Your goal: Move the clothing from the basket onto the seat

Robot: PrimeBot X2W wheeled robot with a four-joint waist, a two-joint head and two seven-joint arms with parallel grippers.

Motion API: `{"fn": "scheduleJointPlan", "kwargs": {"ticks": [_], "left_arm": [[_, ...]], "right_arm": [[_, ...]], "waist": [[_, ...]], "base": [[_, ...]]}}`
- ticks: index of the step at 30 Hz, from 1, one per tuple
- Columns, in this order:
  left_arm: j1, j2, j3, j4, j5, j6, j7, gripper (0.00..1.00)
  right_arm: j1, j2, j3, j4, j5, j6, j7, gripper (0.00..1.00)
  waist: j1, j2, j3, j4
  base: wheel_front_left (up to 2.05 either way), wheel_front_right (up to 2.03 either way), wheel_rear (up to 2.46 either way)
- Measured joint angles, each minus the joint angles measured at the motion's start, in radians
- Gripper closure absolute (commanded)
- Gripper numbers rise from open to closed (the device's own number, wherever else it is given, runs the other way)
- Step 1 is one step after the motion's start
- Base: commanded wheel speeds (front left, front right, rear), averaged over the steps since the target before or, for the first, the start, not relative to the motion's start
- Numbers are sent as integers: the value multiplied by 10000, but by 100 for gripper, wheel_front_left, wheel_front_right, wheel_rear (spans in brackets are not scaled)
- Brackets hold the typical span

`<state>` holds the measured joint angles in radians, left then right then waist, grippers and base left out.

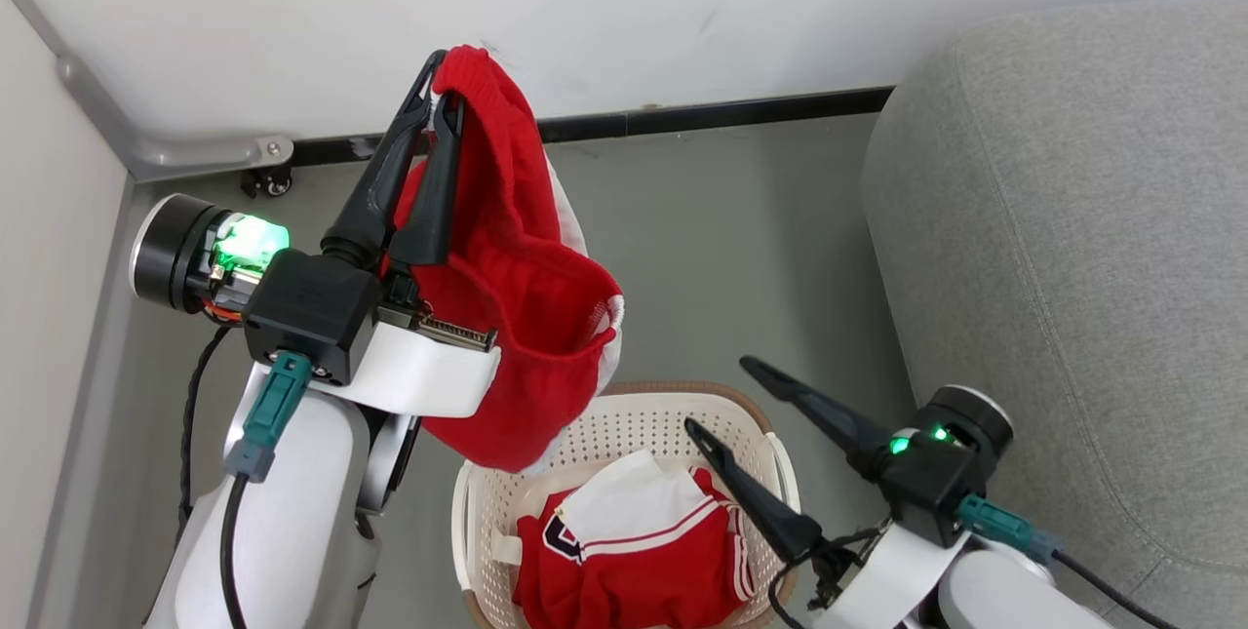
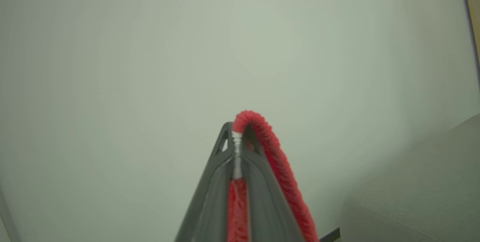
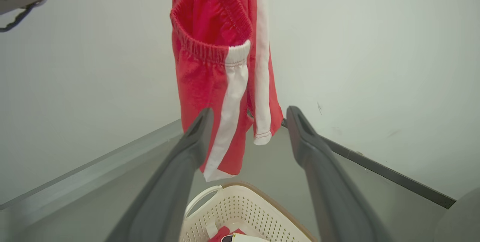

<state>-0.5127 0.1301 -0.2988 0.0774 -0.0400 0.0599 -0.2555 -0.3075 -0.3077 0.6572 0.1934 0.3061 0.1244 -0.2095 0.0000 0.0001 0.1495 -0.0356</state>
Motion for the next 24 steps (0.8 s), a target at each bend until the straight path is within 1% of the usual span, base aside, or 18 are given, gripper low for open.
{"fn": "scheduleJointPlan", "kwargs": {"ticks": [8, 9, 16, 21, 24], "left_arm": [[-18, 38, -136, -134, 13, -178, 0, 100], [-18, 58, -171, -161, 15, -249, -2, 100], [-17, 148, -337, -236, 86, -351, -2, 100], [-23, 132, -518, -372, 88, -556, -2, 100], [-54, 92, -623, -443, 102, -614, -2, 100]], "right_arm": [[-10, -541, 811, -353, 562, 2, 268, 0], [-10, -715, 991, -403, 681, 2, 355, 0], [-10, -1254, 1592, -619, 1181, 2, 639, 0], [-65, -1691, 1728, -662, 1371, 2, 796, 0], [-255, -1877, 1985, -660, 1444, 2, 869, 0]], "waist": [[0, 0, -351, -65], [0, 0, -435, -82], [0, 0, -737, -138], [0, 0, -950, -172], [0, 0, -1068, -179]], "base": [[0, 0, 0], [0, 0, 0], [0, 0, 0], [0, 0, 0], [0, 0, 0]]}}
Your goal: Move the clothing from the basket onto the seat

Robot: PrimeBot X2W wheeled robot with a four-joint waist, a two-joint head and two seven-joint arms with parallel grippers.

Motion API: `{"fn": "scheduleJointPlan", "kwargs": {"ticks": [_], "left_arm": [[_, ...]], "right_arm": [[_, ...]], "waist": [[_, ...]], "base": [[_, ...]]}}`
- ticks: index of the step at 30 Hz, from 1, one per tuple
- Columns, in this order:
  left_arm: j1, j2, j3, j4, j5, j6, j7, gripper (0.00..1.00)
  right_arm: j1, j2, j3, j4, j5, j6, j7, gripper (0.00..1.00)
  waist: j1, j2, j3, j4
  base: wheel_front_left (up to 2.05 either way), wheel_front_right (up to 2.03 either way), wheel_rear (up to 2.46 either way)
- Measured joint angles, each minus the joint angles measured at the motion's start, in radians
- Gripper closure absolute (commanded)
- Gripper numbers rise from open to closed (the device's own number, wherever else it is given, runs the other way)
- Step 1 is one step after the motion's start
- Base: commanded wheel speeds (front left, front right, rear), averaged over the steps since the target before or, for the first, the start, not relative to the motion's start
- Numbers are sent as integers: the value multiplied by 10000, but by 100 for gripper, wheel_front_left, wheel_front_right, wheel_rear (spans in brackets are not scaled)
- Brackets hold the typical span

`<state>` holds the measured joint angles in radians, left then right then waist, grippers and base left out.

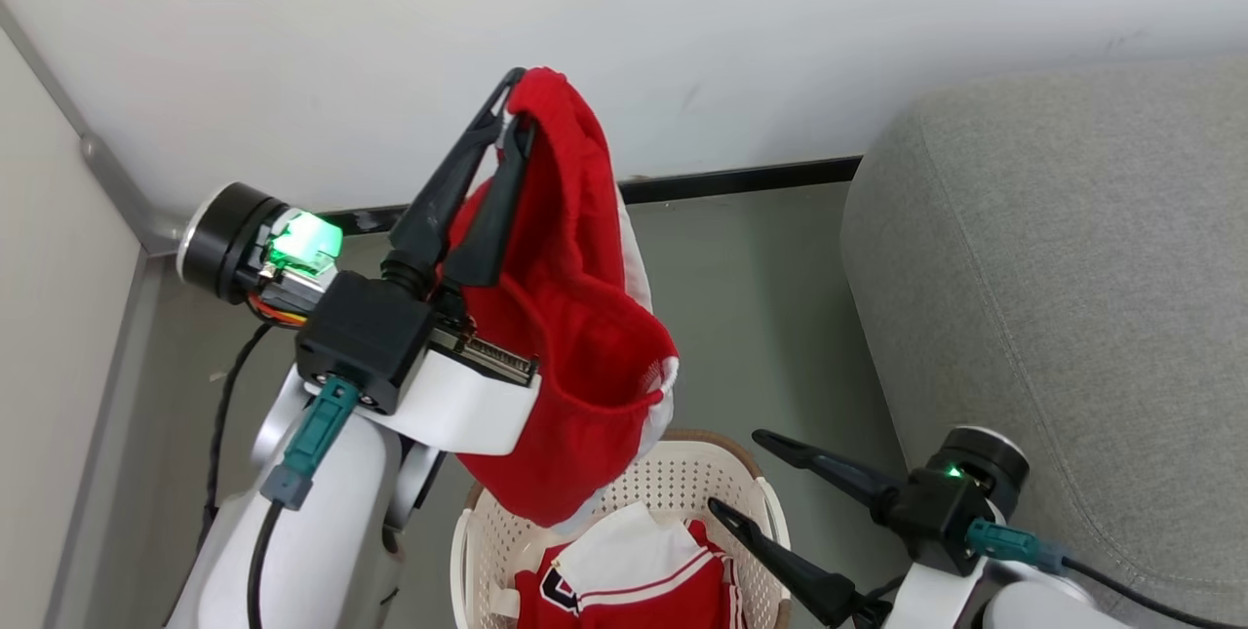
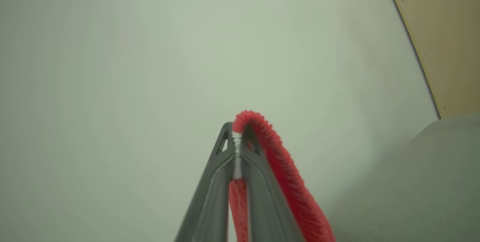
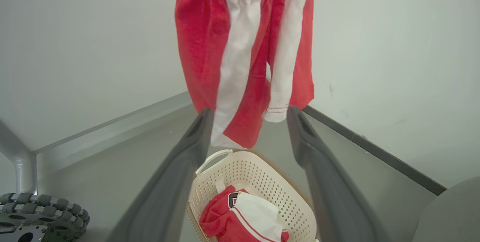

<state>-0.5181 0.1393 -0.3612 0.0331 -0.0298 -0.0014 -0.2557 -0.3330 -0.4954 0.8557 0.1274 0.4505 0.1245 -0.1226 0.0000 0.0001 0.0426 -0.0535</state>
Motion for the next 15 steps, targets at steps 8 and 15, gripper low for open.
{"fn": "scheduleJointPlan", "kwargs": {"ticks": [8, 15], "left_arm": [[-46, -244, -384, -8, 36, -90, 0, 100], [-250, -445, -675, -12, 73, -180, 0, 100]], "right_arm": [[-681, -148, 1292, -176, 451, 0, 305, 0], [-1259, -251, 1724, 44, 803, 0, 462, 0]], "waist": [[0, 0, -196, 104], [0, 0, -227, 304]], "base": [[0, 0, 0], [0, 0, 0]]}}
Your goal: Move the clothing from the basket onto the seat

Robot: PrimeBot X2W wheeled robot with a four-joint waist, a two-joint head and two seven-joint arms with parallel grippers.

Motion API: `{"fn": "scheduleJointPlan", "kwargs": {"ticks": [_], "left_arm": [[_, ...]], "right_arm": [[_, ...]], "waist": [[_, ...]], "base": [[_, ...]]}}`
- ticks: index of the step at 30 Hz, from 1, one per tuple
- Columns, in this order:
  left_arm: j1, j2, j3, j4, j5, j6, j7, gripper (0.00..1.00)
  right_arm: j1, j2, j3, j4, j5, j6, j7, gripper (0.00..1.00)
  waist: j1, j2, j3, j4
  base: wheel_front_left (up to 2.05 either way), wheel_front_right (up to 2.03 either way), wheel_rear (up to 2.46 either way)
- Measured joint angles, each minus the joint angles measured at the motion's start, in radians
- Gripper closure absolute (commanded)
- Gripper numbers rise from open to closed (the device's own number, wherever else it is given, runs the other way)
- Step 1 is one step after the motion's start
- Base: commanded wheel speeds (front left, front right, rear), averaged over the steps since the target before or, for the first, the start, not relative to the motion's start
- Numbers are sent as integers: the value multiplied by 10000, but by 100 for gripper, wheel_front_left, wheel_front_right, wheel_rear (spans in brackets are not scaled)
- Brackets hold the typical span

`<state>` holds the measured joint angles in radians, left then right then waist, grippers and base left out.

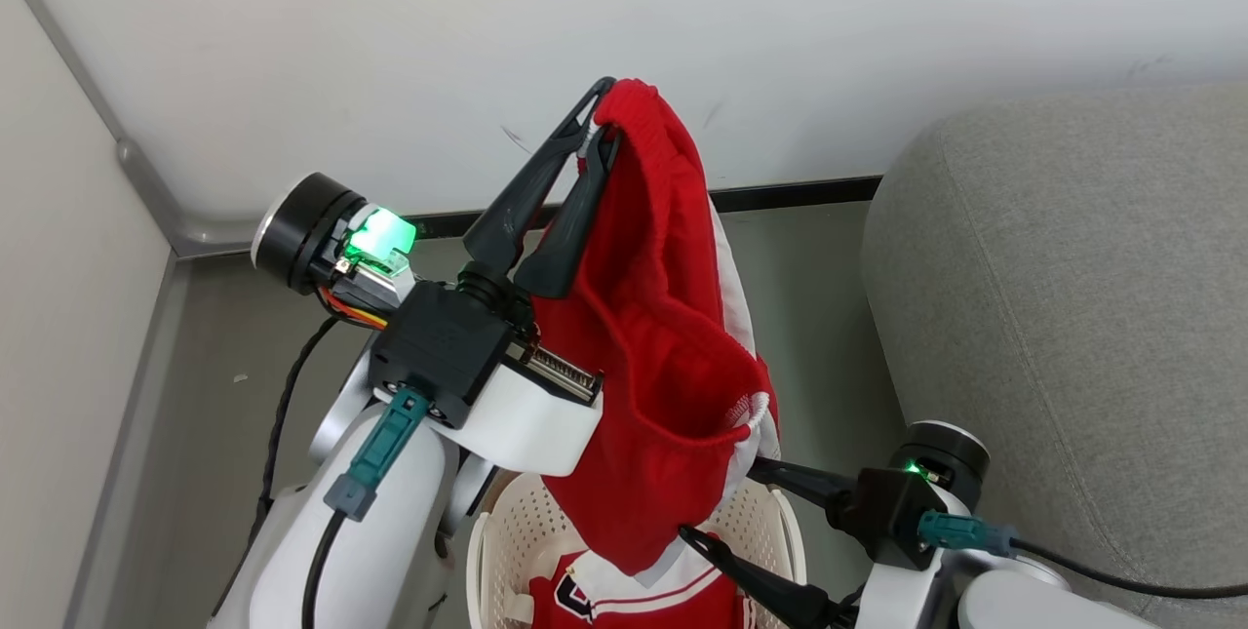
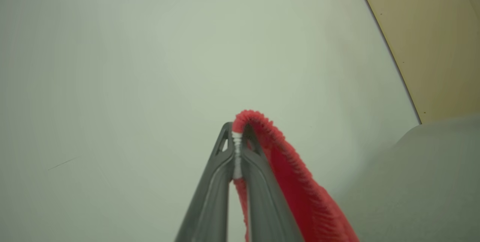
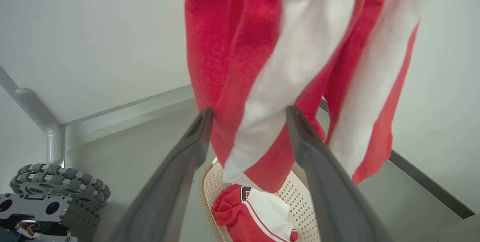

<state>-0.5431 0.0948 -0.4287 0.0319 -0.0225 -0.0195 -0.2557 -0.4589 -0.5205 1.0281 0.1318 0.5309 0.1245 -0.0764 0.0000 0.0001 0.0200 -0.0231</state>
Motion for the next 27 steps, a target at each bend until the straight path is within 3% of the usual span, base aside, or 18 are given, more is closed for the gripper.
{"fn": "scheduleJointPlan", "kwargs": {"ticks": [22, 23, 24, 26, 27], "left_arm": [[-345, -144, -474, 6, 4, -219, 0, 100], [-375, -150, -474, 6, 2, -219, 0, 100], [-382, -159, -477, 8, 0, -221, 0, 100], [-382, -167, -481, 15, -2, -221, 0, 100], [-382, -174, -483, 19, -2, -221, 0, 100]], "right_arm": [[-1464, 293, 1204, 648, 395, 0, 23, 0], [-1533, 330, 1290, 698, 395, 0, 15, 10], [-1620, 360, 1379, 721, 395, 0, 12, 51], [-1790, 456, 1540, 738, 393, 0, -79, 78], [-1848, 514, 1557, 752, 393, 0, -132, 100]], "waist": [[0, 0, 52, 485], [0, 0, 64, 493], [0, -1, 77, 500], [0, 0, 102, 510], [0, 0, 114, 515]], "base": [[0, 0, 0], [0, 0, 0], [0, 0, 0], [0, 0, 0], [0, 0, 0]]}}
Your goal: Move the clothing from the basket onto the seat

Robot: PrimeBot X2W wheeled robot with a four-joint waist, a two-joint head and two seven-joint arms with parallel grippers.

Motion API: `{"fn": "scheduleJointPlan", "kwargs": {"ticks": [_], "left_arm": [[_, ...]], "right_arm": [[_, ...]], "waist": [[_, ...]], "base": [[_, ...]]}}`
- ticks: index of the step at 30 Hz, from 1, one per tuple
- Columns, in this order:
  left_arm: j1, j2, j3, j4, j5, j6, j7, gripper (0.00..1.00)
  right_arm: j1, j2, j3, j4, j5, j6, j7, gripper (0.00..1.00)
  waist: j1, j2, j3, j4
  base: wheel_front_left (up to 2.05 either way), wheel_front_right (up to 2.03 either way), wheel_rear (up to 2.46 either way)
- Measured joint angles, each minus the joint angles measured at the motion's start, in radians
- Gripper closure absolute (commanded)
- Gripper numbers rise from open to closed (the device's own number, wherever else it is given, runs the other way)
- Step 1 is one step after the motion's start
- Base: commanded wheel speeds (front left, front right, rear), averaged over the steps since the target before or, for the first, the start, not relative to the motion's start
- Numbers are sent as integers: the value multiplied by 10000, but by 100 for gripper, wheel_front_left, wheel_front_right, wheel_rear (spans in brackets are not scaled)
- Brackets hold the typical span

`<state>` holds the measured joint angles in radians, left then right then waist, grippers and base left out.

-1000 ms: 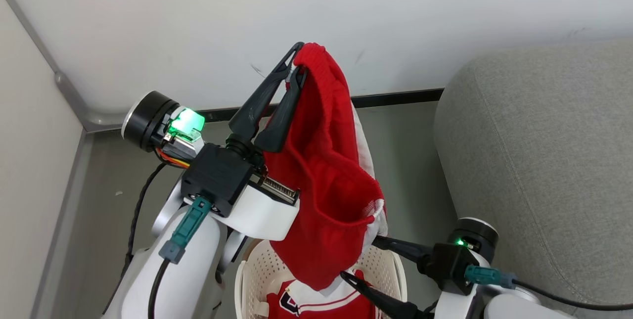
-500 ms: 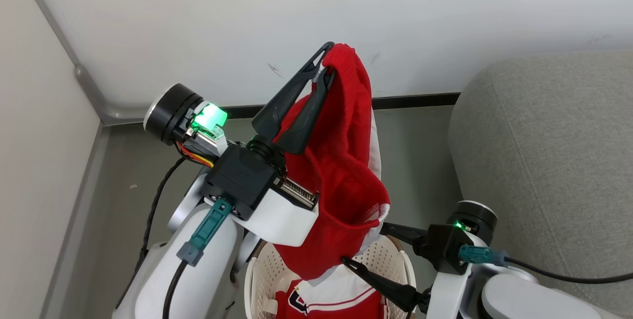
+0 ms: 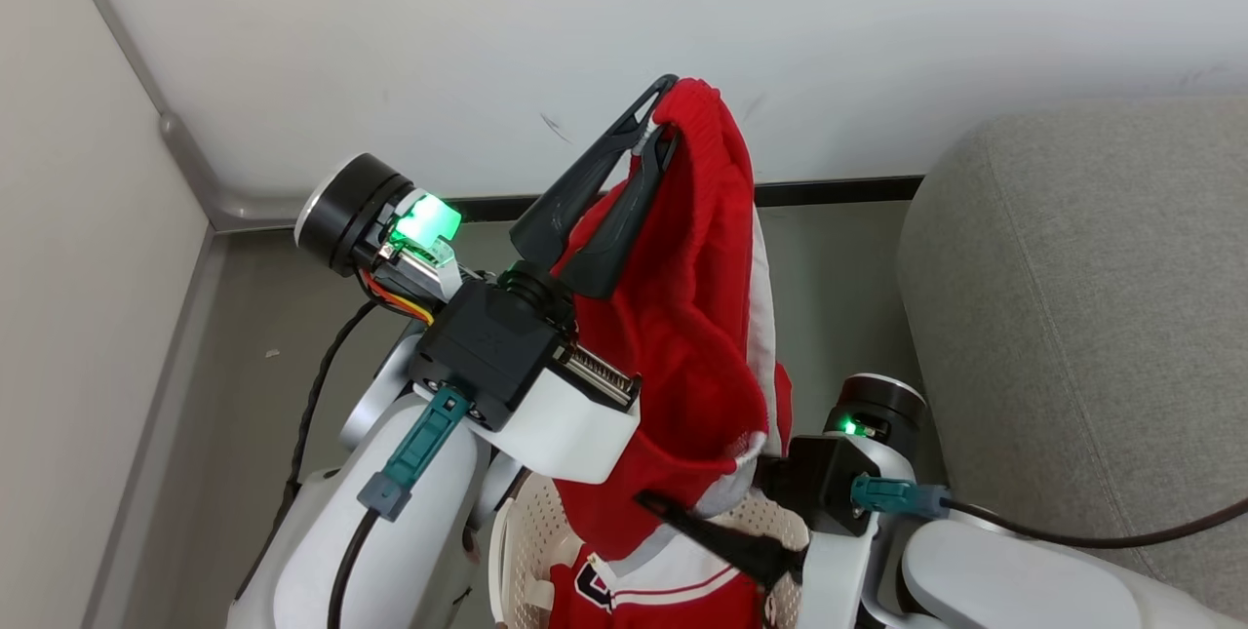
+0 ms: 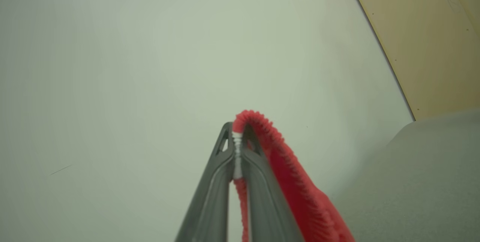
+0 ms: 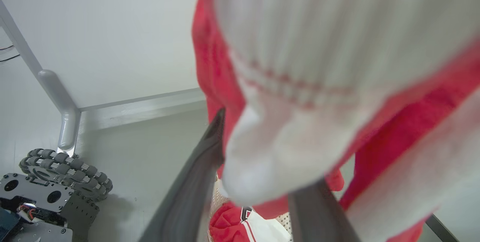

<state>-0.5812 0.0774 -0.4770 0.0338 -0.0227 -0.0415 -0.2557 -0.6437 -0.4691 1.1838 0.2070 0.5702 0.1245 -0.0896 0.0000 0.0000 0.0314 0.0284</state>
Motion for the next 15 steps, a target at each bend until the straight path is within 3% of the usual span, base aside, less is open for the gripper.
{"fn": "scheduleJointPlan", "kwargs": {"ticks": [9, 15], "left_arm": [[0, 4, 94, 268, -40, 4, 0, 100], [41, 272, 573, 1204, -207, 67, 117, 100]], "right_arm": [[-227, 125, 541, 290, -15, 0, -430, 100], [-391, 127, 660, 291, 151, 0, -646, 100]], "waist": [[0, 0, 107, -23], [0, 0, 177, -135]], "base": [[0, 0, 0], [0, 0, 0]]}}
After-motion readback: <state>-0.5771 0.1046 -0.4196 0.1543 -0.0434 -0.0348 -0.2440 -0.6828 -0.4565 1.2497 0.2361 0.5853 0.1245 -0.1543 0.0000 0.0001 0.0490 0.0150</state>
